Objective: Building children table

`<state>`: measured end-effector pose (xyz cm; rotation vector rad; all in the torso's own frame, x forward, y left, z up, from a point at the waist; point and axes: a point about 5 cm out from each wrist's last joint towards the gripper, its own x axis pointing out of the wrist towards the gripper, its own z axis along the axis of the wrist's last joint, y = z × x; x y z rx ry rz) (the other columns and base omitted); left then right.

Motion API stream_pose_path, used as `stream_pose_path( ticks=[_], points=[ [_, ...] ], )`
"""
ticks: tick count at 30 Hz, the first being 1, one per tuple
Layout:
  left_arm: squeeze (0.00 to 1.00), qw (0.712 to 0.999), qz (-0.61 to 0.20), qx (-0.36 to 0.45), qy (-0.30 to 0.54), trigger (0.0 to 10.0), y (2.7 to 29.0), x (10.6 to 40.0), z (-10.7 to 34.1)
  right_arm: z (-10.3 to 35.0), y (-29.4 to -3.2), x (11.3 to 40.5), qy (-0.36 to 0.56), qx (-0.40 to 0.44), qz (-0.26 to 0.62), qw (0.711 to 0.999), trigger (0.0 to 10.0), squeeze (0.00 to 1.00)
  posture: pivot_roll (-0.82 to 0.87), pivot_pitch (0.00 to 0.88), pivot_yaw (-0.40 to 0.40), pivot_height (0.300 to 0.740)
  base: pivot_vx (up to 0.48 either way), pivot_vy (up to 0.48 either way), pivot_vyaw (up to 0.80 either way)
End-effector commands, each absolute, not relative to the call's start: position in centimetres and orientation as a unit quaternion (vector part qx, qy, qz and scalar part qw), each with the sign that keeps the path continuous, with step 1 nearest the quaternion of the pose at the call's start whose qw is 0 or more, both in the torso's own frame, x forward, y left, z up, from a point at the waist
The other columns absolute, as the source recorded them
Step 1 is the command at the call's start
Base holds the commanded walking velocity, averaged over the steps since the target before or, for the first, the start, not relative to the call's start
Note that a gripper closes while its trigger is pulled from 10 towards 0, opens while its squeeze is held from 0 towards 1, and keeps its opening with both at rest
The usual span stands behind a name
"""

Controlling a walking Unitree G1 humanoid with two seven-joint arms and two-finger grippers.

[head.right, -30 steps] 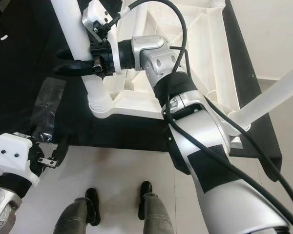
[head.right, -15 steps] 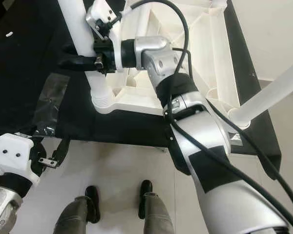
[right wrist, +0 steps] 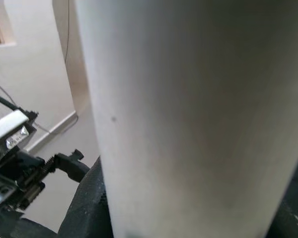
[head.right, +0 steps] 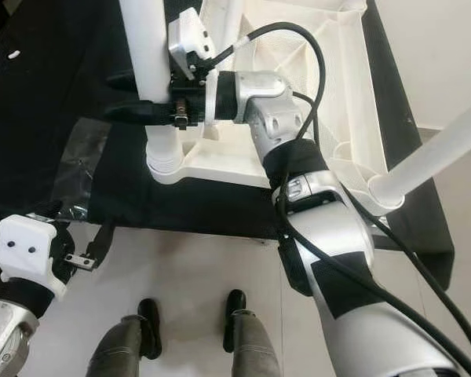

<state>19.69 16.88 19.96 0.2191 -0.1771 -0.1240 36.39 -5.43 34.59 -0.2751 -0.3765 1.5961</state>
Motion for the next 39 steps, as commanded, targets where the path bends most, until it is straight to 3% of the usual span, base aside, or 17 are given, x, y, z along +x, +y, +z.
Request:
stream_pose_path(
  ticks=[1,9,12,21,39],
  points=[
    [0.00,0.989,-0.061,0.108,-0.076,10.0,16.9,19.6,19.4,32.9,-5.7,36.6,-0.136,-0.119,0.713,0.677,10.0,0.00,0.02,0.413,-0.072,0.740,0.000,0.000,0.00],
    [0.00,0.989,-0.062,0.109,-0.076,10.0,17.0,19.7,19.4,31.4,-6.2,36.9,-0.085,-0.164,0.707,0.683,10.0,0.00,0.02,0.414,-0.068,0.740,0.000,0.000,0.00],
    [0.00,0.989,-0.062,0.109,-0.076,10.0,17.0,19.7,19.4,31.1,-6.3,37.5,-0.035,-0.192,0.688,0.699,10.0,0.00,0.02,0.415,-0.069,0.740,0.000,0.000,0.00],
    [0.00,0.989,-0.062,0.109,-0.076,10.0,17.0,19.7,19.4,31.4,-5.8,37.8,-0.007,-0.210,0.679,0.704,10.0,0.00,0.02,0.417,-0.070,0.740,0.000,0.000,0.00],
    [0.00,0.989,-0.061,0.109,-0.077,10.0,17.0,19.7,19.4,31.0,-6.5,38.2,-0.029,-0.129,0.663,0.737,10.0,0.00,0.02,0.418,-0.069,0.740,0.000,0.000,0.00]
  ],
)
